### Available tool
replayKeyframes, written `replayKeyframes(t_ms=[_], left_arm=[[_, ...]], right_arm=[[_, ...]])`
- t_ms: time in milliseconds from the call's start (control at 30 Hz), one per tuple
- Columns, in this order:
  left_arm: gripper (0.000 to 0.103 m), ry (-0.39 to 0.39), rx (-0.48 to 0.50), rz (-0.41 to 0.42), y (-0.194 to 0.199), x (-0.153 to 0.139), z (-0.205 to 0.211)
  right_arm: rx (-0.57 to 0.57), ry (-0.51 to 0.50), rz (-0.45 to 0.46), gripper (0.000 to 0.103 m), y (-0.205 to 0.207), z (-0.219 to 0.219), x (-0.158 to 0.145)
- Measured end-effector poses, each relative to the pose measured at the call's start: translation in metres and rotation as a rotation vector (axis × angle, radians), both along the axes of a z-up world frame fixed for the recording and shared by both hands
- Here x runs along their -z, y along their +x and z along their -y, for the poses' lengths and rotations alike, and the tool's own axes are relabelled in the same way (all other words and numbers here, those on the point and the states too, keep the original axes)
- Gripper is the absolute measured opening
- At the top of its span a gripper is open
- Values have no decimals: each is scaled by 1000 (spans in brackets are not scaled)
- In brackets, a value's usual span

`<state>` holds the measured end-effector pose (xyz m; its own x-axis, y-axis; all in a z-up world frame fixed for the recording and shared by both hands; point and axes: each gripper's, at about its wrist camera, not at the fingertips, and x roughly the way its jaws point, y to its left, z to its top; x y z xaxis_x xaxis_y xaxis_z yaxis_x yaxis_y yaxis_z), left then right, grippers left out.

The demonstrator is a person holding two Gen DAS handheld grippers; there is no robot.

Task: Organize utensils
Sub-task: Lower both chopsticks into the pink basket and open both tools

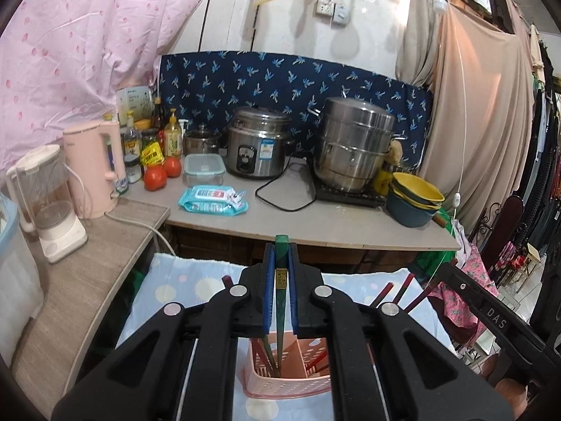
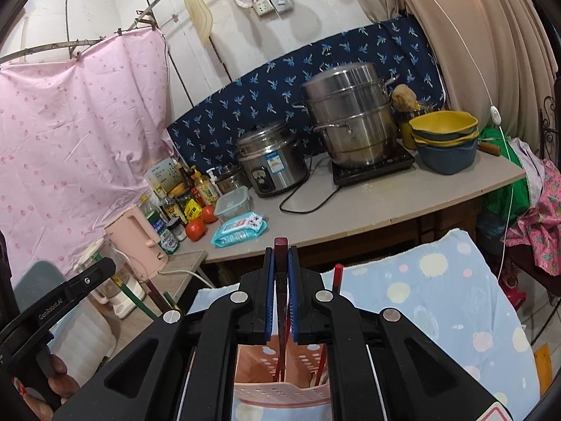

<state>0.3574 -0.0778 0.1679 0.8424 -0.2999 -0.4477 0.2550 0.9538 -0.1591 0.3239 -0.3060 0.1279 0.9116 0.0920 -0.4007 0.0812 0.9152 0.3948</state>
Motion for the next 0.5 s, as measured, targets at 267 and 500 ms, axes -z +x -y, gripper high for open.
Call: replayKeyframes(t_ms=[267,500], left_arm=[[7,3,-20,-33,7,14,-1],[44,-8,-69,-29,0,16,-12]], right_arm=[[-11,-7,-25,8,4,-3,13],[39,-19,5,37,-9,1,10]])
